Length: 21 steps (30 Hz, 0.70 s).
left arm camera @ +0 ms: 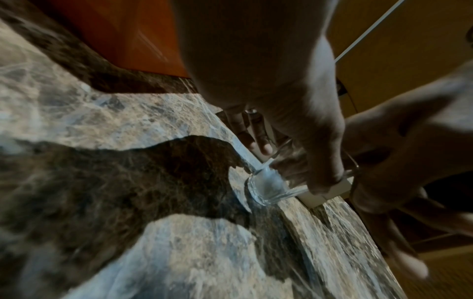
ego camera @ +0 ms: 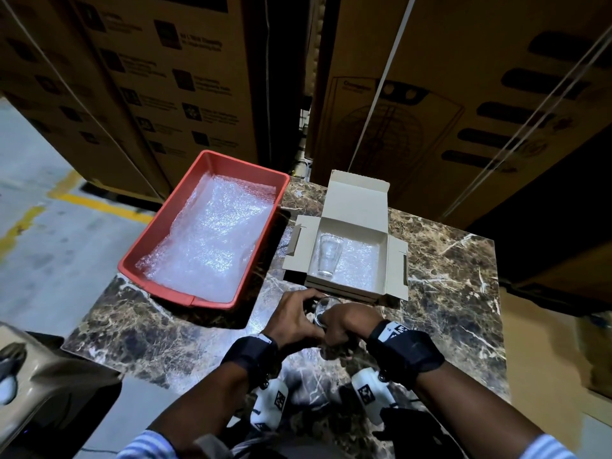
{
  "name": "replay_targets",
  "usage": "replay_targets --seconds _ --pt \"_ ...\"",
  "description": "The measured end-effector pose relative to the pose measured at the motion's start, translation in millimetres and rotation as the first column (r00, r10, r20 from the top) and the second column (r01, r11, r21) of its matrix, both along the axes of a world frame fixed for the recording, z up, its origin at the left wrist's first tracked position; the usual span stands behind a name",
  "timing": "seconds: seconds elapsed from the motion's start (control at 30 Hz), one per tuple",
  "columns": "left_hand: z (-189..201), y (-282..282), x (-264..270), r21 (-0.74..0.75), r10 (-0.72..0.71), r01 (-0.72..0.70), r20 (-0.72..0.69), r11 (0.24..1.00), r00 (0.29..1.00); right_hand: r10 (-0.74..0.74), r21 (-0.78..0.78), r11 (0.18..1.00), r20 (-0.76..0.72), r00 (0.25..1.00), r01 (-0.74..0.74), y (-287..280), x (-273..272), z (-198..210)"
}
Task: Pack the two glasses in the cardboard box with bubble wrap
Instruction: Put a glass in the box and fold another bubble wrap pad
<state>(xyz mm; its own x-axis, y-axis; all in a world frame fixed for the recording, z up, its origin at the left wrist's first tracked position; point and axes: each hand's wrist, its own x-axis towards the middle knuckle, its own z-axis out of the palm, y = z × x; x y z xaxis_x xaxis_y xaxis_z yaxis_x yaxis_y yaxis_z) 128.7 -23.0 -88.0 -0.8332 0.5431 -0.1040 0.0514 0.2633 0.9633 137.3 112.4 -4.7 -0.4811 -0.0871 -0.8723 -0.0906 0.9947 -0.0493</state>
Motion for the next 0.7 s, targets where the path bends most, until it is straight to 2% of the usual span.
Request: replay_targets --seconds 0.1,0.2,0.3,0.43,0.57,0.7 --pt "1.5 -1.7 1.1 0.000 -0.008 0.008 0.017 1.000 1.000 -0.046 -0.053 0.997 0.039 0.998 0.048 7.0 1.8 12.5" --pt "6.2 -2.2 1.0 0.010 -0.020 0.020 0.031 1.000 0.999 -0.153 -0.167 0.974 0.006 0.988 0.152 16.0 5.2 17.6" --pt "6.9 -2.9 -0.9 -0.018 -0.032 0.032 0.018 0.999 0.999 -0.221 -0.182 0.958 0.031 0.975 0.223 17.3 8.8 11.3" --pt "5.9 -2.6 -2.4 -0.051 -0.036 0.037 0.023 0.998 0.999 -0.186 -0.116 0.976 -0.021 0.982 0.183 6.7 12.3 1.9" --pt "2.7 -0.5 -1.8 -0.026 -0.024 0.025 0.024 0.999 0.999 -0.190 -0.089 0.978 0.015 0.982 0.190 1.1 10.5 -3.6" --pt "0.6 0.5 -0.2 -0.002 -0.002 0.002 0.012 1.000 1.000 -0.181 -0.125 0.976 -0.014 0.983 0.178 -1.1 7.6 -6.9"
